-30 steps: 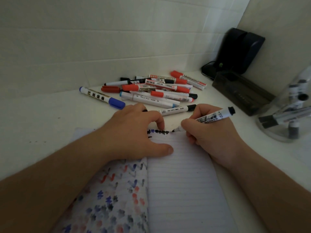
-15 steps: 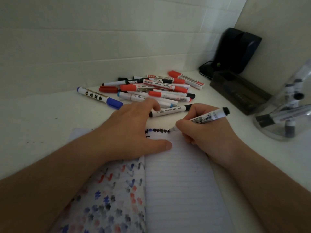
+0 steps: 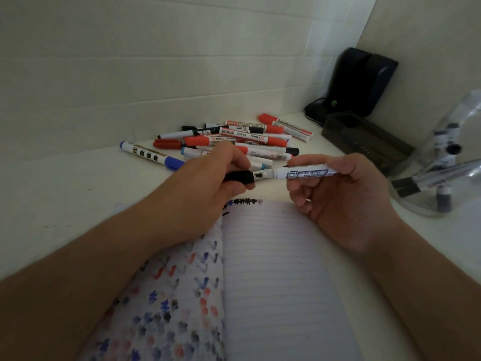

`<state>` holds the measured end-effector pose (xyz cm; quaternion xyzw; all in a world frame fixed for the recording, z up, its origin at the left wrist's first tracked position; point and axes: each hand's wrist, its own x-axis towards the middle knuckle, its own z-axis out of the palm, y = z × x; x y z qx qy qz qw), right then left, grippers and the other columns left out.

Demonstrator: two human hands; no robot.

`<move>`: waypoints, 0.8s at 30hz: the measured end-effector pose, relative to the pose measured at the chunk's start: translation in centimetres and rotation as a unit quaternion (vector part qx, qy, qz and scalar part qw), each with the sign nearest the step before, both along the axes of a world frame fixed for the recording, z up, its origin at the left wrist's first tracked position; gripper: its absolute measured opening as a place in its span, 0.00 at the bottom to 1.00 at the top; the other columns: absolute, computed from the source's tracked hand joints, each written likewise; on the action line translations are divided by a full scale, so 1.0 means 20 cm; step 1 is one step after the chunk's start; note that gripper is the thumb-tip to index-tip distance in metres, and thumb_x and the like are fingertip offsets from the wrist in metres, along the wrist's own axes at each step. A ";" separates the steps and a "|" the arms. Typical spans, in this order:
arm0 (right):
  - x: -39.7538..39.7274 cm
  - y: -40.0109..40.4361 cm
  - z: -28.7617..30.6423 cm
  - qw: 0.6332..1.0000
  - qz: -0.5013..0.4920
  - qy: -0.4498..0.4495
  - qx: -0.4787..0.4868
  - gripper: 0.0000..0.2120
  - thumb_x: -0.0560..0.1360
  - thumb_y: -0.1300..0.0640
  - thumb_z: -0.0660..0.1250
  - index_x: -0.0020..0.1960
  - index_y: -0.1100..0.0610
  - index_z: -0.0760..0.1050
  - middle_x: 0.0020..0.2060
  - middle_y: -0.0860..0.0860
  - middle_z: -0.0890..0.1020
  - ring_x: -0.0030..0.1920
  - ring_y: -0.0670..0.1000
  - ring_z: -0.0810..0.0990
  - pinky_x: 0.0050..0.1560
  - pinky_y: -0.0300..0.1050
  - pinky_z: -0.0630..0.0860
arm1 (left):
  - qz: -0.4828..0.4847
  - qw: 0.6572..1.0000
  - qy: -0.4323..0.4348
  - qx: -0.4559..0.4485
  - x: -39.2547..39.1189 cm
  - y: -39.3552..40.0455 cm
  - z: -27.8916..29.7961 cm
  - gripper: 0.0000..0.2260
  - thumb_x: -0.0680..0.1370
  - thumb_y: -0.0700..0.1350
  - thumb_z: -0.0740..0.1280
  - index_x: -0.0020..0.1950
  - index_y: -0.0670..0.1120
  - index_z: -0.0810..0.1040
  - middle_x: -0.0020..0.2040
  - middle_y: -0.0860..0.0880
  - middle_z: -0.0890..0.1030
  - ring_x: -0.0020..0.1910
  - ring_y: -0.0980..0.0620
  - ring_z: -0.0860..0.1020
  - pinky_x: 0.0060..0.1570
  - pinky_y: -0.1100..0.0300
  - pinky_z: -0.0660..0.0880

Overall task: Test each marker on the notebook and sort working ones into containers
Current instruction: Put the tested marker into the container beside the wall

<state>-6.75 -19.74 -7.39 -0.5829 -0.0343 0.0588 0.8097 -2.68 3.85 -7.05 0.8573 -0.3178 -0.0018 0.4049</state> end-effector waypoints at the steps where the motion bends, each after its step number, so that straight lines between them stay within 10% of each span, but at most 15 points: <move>1: 0.00 0.00 0.00 1.000 0.000 -0.001 -0.007 0.21 0.68 0.50 0.58 0.48 0.58 0.87 0.37 0.57 0.83 0.36 0.53 0.74 0.35 0.44 0.70 | -0.002 1.000 0.000 -0.003 0.00 0.00 0.00 0.10 0.82 0.43 0.65 0.55 0.58 0.68 0.56 0.60 0.84 0.59 0.67 0.78 0.55 0.76 0.71; 9: 0.00 0.03 0.00 0.998 -0.029 -0.010 -0.056 0.05 0.76 0.57 0.61 0.45 0.55 0.75 0.38 0.59 0.85 0.34 0.54 0.74 0.37 0.47 0.68 | -0.016 1.000 -0.024 0.009 0.00 0.00 0.00 0.06 0.84 0.44 0.64 0.57 0.56 0.74 0.53 0.63 0.84 0.56 0.61 0.80 0.55 0.62 0.77; 18: -0.17 0.06 0.20 0.991 -0.097 -0.084 -0.048 0.08 0.74 0.53 0.70 0.44 0.59 0.77 0.33 0.56 0.84 0.29 0.48 0.76 0.24 0.34 0.65 | -0.064 0.965 0.100 -0.234 -0.13 -0.08 0.10 0.13 0.86 0.49 0.55 0.54 0.47 0.77 0.35 0.54 0.78 0.36 0.55 0.70 0.39 0.61 0.68; 24: -0.65 -0.07 0.29 0.977 -0.167 -0.122 -0.045 0.09 0.78 0.53 0.66 0.49 0.60 0.79 0.37 0.56 0.86 0.34 0.48 0.81 0.27 0.35 0.65 | -0.108 0.980 0.013 -0.164 -0.45 -0.28 0.34 0.13 0.88 0.45 0.53 0.53 0.47 0.77 0.32 0.56 0.73 0.32 0.57 0.67 0.34 0.64 0.65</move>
